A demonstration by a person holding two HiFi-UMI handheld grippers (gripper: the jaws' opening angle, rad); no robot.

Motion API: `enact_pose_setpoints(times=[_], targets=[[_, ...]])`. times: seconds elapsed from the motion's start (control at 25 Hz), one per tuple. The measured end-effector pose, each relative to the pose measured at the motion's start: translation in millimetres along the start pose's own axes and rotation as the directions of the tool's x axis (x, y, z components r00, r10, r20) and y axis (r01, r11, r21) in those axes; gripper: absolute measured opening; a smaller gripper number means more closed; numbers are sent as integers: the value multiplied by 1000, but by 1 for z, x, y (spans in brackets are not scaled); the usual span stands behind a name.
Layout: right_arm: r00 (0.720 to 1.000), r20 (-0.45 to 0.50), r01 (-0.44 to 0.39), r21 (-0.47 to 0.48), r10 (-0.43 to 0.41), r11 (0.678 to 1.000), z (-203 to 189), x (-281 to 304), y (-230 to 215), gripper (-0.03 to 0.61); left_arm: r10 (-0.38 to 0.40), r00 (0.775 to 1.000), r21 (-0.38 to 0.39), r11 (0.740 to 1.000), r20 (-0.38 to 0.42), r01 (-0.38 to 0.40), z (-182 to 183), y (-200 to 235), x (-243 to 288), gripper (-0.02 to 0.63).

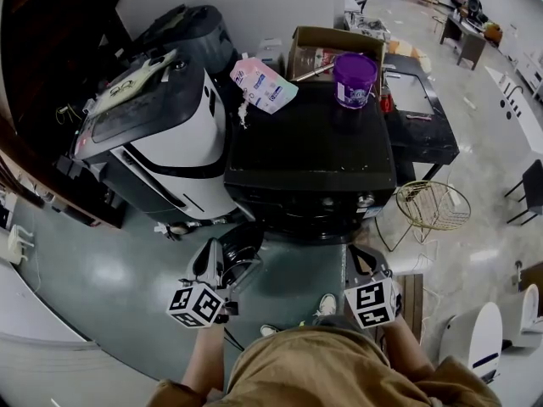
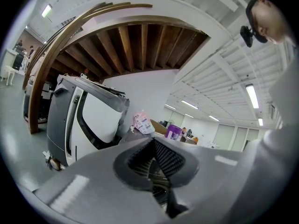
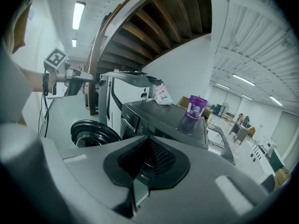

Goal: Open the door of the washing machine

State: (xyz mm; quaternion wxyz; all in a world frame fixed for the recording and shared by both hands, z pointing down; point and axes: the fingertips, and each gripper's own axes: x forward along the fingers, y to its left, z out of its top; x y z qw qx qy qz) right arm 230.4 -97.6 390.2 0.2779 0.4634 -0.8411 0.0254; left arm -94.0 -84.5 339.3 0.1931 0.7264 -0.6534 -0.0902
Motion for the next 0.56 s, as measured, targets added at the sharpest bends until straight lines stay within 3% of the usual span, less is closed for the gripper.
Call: enact_pose_setpoints(times=[0.56], targets=[[1000,13,-6,-20,6,1000,-3,6,-29,5,0,1000,-3,1000,-1,0,-13,-20,24,60]])
